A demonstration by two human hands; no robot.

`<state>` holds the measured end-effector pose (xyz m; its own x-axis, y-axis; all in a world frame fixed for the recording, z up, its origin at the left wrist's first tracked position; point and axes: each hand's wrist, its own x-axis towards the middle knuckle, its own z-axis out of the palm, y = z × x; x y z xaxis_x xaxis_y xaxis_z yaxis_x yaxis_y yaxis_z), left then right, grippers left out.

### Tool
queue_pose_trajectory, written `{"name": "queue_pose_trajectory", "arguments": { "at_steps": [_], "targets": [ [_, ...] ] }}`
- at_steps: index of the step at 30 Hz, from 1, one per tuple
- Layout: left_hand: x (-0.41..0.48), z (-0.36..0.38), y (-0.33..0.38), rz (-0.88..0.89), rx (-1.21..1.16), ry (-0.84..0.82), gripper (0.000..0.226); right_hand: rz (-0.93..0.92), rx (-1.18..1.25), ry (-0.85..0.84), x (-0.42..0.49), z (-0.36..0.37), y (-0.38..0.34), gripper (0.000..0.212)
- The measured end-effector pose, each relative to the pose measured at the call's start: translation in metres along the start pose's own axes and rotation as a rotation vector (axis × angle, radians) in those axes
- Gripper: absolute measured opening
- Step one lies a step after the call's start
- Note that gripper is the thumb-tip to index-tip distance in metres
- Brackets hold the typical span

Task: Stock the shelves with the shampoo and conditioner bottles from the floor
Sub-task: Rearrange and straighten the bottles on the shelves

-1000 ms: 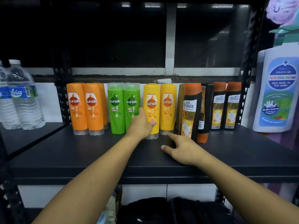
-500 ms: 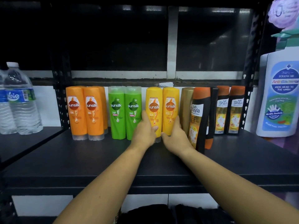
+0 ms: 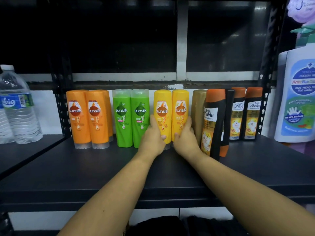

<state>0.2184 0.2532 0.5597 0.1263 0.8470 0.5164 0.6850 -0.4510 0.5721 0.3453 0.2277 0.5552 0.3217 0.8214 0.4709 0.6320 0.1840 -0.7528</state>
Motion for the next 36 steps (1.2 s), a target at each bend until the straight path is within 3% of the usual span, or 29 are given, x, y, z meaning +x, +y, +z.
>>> {"name": "queue_pose_trajectory", "arguments": {
  "at_steps": [7, 31, 34, 36],
  "targets": [
    [0.002, 0.006, 0.001, -0.022, 0.036, 0.016, 0.097, 0.005, -0.051, -0.023, 0.002, 0.004, 0.01, 0.103],
    [0.003, 0.004, -0.009, 0.029, -0.005, -0.08, 0.093, -0.047, -0.102, 0.001, -0.004, 0.0, 0.014, 0.102],
    [-0.001, 0.002, -0.009, -0.012, 0.065, -0.104, 0.087, -0.045, -0.166, -0.05, -0.009, -0.001, 0.012, 0.102],
    [-0.002, 0.0, -0.011, -0.02, 0.117, -0.079, 0.068, -0.031, -0.228, -0.083, -0.011, -0.001, 0.011, 0.102]
  ]
}}
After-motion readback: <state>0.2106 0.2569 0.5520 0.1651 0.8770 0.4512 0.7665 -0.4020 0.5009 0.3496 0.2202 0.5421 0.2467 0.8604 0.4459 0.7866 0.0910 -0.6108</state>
